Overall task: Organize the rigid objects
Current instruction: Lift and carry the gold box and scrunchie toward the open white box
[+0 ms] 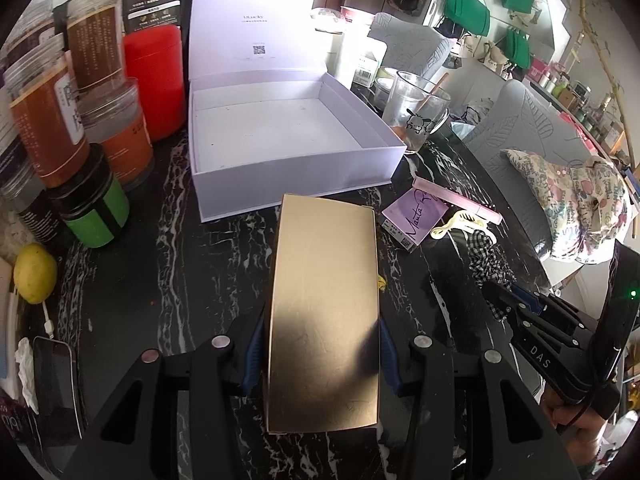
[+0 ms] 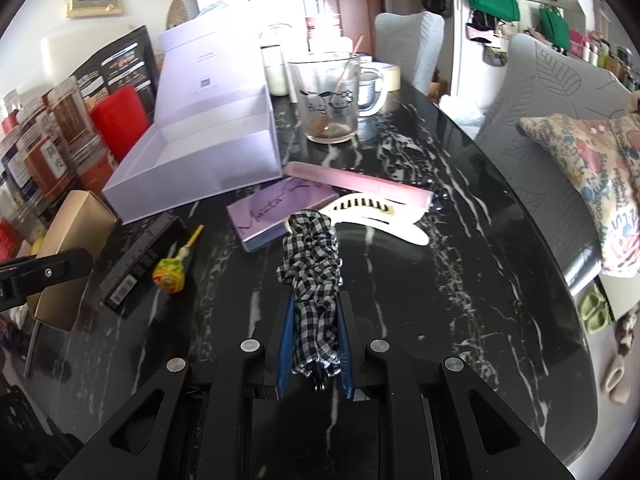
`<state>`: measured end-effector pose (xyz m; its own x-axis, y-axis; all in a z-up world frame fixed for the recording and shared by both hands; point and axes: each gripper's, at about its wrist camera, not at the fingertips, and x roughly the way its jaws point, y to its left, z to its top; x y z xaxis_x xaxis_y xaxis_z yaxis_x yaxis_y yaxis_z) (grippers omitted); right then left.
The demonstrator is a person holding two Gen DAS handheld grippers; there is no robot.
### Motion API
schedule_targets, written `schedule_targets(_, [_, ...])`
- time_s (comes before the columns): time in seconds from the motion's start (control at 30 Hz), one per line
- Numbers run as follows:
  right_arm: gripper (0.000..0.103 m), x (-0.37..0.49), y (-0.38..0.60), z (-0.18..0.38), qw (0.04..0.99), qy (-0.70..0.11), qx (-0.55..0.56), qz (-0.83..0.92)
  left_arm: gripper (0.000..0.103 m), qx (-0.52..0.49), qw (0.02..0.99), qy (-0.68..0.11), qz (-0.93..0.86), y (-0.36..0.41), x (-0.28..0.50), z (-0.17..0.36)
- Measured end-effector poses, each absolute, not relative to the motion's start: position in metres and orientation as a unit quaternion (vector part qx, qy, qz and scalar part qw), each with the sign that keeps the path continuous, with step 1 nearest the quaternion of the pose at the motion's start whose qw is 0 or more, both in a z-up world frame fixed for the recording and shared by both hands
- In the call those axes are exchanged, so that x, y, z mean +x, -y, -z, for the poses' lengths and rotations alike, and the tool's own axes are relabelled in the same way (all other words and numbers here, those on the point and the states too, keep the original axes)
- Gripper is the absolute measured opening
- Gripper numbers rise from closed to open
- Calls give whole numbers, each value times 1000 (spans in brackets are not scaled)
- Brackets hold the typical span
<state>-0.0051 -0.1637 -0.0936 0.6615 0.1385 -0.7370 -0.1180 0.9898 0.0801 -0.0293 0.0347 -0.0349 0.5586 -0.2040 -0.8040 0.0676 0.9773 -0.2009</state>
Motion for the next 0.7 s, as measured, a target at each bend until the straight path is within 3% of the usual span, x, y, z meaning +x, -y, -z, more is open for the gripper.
schedule_targets(0.7, [20, -14, 89, 82, 898, -401, -34, -177, 47, -96, 887, -451, 22, -77, -42, 34])
